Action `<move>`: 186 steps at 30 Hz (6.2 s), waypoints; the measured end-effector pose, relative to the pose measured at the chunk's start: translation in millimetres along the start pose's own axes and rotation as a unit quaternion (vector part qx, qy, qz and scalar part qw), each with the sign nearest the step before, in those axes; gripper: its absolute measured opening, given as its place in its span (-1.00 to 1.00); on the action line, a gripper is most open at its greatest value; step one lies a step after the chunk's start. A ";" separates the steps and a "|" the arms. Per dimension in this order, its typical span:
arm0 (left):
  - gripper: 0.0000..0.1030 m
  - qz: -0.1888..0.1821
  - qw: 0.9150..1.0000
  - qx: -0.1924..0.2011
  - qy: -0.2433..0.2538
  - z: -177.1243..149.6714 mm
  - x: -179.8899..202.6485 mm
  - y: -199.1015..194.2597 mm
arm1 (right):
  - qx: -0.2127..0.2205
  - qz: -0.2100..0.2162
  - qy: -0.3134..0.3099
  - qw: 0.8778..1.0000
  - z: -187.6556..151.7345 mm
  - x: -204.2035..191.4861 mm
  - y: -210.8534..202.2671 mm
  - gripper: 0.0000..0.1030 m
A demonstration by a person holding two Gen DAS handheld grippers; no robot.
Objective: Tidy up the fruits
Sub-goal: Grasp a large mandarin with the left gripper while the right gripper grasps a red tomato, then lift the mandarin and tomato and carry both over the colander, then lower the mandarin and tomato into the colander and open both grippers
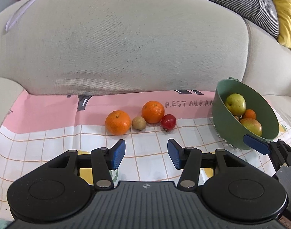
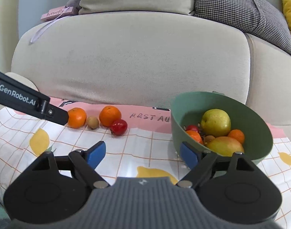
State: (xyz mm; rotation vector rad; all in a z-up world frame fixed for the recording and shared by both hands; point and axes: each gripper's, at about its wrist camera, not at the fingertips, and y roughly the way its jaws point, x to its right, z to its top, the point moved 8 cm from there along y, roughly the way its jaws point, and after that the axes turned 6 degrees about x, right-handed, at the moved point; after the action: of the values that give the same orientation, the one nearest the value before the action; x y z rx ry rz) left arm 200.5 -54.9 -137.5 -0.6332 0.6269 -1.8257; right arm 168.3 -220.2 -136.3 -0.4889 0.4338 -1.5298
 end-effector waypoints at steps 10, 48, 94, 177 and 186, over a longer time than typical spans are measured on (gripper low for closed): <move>0.17 -0.011 1.000 0.000 -0.021 1.2 -10.5 25.4 | -0.006 -0.004 -0.001 1.000 1.9 -4.4 25.5 0.46; 0.18 0.011 0.996 -0.004 -0.088 1.9 -56.8 98.0 | -0.038 0.039 0.029 0.998 1.6 -37.1 124.1 -0.17; 0.01 -0.069 0.995 0.020 -0.070 14.2 34.5 -15.3 | 0.026 0.025 -0.004 0.999 24.1 14.4 -15.5 -0.41; 0.40 -0.077 0.996 -0.051 0.000 64.1 135.5 44.5 | 0.014 -0.055 0.105 0.993 9.1 144.9 37.3 -0.40; 0.40 -0.013 0.999 -0.039 -0.001 55.0 89.7 37.4 | 0.001 -0.047 0.097 0.994 5.4 138.1 46.3 -0.40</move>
State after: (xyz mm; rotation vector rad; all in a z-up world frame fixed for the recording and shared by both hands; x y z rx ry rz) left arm 235.6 -157.8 -111.7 -0.6987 0.6941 -1.8304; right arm 210.0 -358.9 -152.6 -0.3658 0.5656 -1.6762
